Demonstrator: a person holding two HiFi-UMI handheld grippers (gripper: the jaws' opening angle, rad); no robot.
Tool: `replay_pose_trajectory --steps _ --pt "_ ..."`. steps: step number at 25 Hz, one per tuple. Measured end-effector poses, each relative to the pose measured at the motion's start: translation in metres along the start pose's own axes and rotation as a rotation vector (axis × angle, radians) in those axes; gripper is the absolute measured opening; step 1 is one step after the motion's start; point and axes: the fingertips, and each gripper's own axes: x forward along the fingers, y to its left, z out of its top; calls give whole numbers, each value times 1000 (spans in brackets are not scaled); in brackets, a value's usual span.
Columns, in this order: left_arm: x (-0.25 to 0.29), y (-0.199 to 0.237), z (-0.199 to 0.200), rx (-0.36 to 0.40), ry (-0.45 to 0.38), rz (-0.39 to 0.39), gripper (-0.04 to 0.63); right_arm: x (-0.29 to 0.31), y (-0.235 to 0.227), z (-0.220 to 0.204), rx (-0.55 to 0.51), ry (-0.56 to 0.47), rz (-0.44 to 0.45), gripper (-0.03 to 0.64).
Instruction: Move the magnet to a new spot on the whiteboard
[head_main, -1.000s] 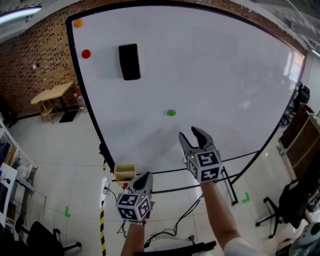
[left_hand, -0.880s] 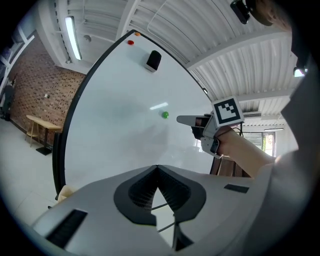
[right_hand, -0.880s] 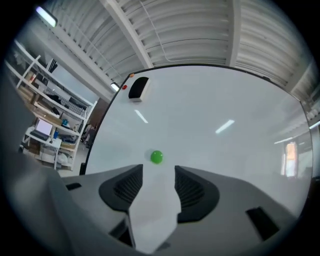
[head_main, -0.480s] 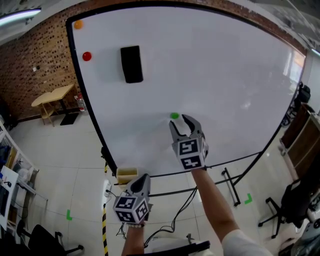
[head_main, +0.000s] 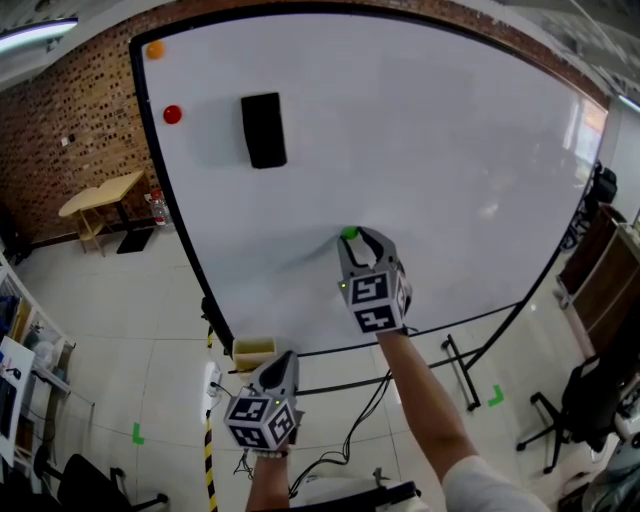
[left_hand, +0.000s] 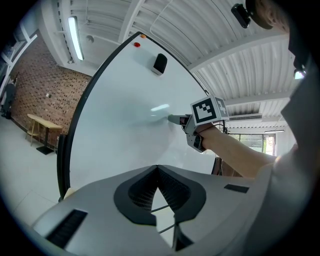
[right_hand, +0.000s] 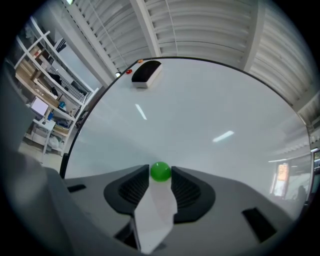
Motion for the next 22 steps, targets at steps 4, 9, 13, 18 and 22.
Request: replay_pose_trajectory --steps 4,9,13,18,22 --pt "-2 0 -2 -8 5 1 -11 0 -2 1 -11 11 -11 133" --pt "-6 -4 -4 -12 7 -6 -11 2 -2 1 -51 15 -29 133" --pt "-9 -12 -5 -14 13 -15 -11 3 -2 1 -70 32 -24 133" --pt "-7 -30 -10 -5 24 -37 -11 -26 -10 11 -82 3 -5 135" --pt "2 -53 -14 4 33 -69 -11 -85 -29 16 -19 -16 52 135"
